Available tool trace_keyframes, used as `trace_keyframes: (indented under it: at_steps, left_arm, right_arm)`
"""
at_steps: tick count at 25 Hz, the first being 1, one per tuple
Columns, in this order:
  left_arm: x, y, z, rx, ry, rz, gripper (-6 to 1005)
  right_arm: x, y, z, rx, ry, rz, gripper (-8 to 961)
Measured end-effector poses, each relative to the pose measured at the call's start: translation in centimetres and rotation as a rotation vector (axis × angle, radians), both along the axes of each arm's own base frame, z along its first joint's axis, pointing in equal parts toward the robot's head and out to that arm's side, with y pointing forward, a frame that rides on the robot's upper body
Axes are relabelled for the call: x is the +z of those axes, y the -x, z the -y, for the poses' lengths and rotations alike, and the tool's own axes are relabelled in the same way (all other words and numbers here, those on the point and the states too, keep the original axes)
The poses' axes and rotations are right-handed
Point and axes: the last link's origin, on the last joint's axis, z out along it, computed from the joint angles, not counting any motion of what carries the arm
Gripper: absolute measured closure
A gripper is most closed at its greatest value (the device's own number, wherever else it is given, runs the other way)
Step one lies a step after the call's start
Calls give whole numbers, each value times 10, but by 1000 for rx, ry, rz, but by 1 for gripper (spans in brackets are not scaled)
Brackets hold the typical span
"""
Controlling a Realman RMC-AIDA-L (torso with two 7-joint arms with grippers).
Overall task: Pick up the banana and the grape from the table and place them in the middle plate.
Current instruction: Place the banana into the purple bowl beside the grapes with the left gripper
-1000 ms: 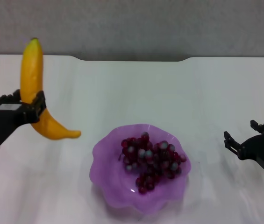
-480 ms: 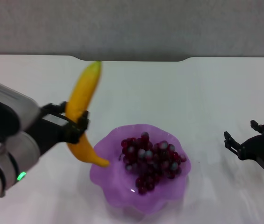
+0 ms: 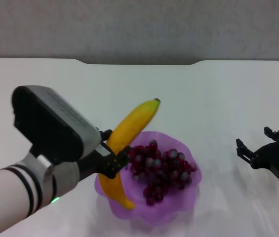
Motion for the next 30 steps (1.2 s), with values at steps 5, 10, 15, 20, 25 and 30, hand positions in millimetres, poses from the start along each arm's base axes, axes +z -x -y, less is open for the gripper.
trace_keyframes:
  at_steps: [5,10,15,20,25,30]
  left_arm:
    - [-8,-5,-4,-46,60,-61,493]
    - [-16,-5,-8,-89,105,-141,493]
    - [-21,-6,-11,-131,142,-206,493]
    - [-27,-4,-9,-171,168,-253,494]
    - [-31,0,-8,-184,184,-285,494]
    - [-32,-5,-13,-182,181,-268,494]
  right_arm:
    - [0,1,-1,3,0,0,103]
    - [0,1,-1,3,1,0,102]
    - [0,1,-1,3,1,0,102]
    - [0,1,-1,4,1,1,103]
    - [0,1,-1,5,1,0,103]
    - [0,1,-1,6,2,1,102]
